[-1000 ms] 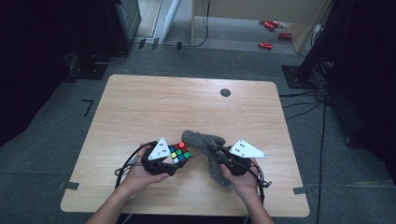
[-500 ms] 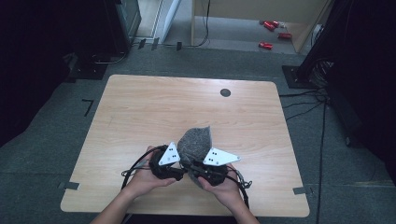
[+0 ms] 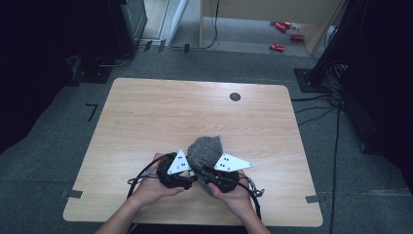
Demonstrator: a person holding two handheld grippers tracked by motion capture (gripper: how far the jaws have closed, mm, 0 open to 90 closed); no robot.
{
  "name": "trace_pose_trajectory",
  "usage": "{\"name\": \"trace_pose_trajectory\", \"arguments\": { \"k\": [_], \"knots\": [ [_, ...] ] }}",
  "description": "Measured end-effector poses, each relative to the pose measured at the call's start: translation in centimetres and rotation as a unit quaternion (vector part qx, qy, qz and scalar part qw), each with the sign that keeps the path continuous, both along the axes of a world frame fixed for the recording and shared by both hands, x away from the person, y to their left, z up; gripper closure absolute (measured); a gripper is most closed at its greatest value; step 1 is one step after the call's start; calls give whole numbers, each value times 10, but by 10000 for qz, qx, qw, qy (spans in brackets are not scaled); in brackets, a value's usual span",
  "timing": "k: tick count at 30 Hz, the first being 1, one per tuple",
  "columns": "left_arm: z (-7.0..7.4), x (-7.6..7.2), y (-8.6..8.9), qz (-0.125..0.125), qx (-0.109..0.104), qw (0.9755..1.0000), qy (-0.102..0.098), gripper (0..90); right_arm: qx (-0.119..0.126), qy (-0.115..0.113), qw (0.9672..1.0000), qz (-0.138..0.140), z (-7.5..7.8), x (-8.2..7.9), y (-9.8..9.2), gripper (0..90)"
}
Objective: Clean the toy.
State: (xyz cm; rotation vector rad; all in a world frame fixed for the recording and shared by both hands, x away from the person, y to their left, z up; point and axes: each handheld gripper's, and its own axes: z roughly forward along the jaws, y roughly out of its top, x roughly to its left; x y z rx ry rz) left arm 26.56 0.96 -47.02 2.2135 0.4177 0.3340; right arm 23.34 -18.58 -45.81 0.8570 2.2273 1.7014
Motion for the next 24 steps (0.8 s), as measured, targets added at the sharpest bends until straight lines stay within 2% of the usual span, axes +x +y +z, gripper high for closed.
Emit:
{"name": "trace_pose_trajectory", "arguments": {
  "k": [2, 4, 9, 11, 14, 18, 20, 24],
  "knots": [
    [0, -1, -1, -21, 27, 10000, -23, 350, -72, 1, 9999, 91, -1, -3, 8, 862],
    [1, -1, 1, -29, -14, 10000, -43, 350, -121, -53, 9999, 37, -1, -3, 9, 862],
    [2, 0, 5, 6, -53, 10000, -66, 350, 160, -24, 9989, -431, 3, 5, -10, 861],
    [2, 2, 6, 19, -88, 10000, -38, 350, 229, 24, 9986, -479, 3, 6, -15, 861],
    [2, 0, 3, 9, -102, 9999, -36, 350, 223, 32, 9992, -342, 2, 3, -10, 861],
    [1, -3, -1, -54, -72, 9999, -99, 350, 43, -21, 10000, -64, -2, -3, 8, 860],
    [2, -3, 1, -68, -119, 9999, -92, 350, 26, -76, 9999, -152, -1, -2, 7, 860],
    [3, -1, 4, -21, -170, 9998, -81, 351, 255, -70, 9980, -577, 3, 3, -10, 860]
  ]
}}
